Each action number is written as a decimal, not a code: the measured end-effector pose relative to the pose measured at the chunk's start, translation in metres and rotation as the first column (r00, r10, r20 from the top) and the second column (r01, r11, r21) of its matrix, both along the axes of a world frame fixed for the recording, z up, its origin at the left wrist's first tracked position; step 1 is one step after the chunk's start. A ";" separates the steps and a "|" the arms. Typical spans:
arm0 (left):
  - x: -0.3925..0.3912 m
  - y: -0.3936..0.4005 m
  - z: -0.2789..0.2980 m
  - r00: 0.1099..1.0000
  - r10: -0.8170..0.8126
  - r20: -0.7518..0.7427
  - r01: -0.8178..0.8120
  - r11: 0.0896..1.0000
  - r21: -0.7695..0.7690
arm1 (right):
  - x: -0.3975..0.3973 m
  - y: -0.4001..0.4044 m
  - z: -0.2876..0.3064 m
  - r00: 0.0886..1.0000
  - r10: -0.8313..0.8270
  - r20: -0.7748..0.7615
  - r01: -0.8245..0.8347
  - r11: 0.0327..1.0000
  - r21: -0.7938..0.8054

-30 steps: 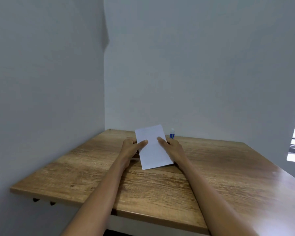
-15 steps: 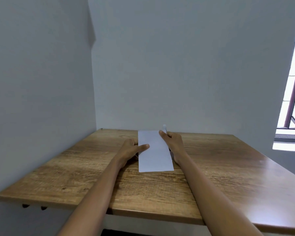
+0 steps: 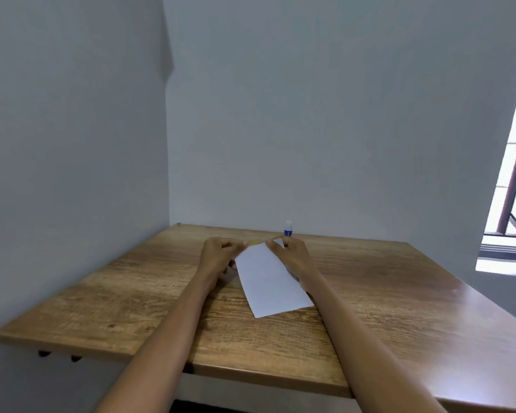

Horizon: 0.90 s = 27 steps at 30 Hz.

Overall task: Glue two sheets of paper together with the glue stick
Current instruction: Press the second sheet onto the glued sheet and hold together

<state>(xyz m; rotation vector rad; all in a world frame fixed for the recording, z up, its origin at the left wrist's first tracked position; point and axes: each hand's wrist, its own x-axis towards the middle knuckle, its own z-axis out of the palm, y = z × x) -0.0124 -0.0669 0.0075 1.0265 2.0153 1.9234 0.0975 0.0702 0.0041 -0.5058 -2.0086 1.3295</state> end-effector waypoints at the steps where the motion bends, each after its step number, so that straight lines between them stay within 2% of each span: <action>1: 0.000 0.000 -0.001 1.000 -0.003 -0.008 0.003 1.000 -0.008 | -0.001 0.002 -0.001 1.000 -0.006 0.003 0.006 1.000 0.001; 4: 0.001 0.002 -0.001 1.000 -0.003 -0.014 0.003 1.000 0.003 | -0.002 0.005 -0.003 1.000 0.003 0.021 -0.002 1.000 -0.020; 8: -0.002 0.002 -0.003 0.999 0.042 -0.027 -0.041 0.999 0.018 | -0.002 0.008 -0.004 1.000 0.013 0.001 -0.012 0.991 -0.132; 13: -0.006 0.004 -0.004 0.996 0.088 0.010 -0.089 0.995 0.034 | 0.002 0.009 -0.003 0.997 0.048 0.058 -0.044 0.997 -0.062; 16: -0.007 0.005 -0.006 0.993 0.100 0.057 -0.104 0.993 0.064 | 0.000 0.013 -0.006 0.999 -0.026 0.021 0.028 0.996 -0.083; 18: -0.004 0.005 -0.003 0.988 0.075 0.135 -0.091 0.990 0.112 | 0.001 0.014 -0.005 0.997 -0.074 -0.014 0.072 0.994 -0.088; 20: 0.002 0.002 0.001 0.986 0.031 0.162 -0.045 0.996 0.082 | 0.003 0.010 -0.001 0.996 -0.091 -0.022 0.089 0.993 -0.071; 24: 0.007 -0.003 -0.002 0.991 -0.123 0.052 0.126 0.991 -0.048 | 0.005 -0.001 0.000 0.996 -0.088 0.007 0.088 0.994 -0.063; 27: 0.002 -0.004 -0.005 0.995 -0.050 0.083 0.050 0.999 0.002 | 0.008 -0.004 0.002 0.998 -0.029 0.058 0.032 0.998 -0.057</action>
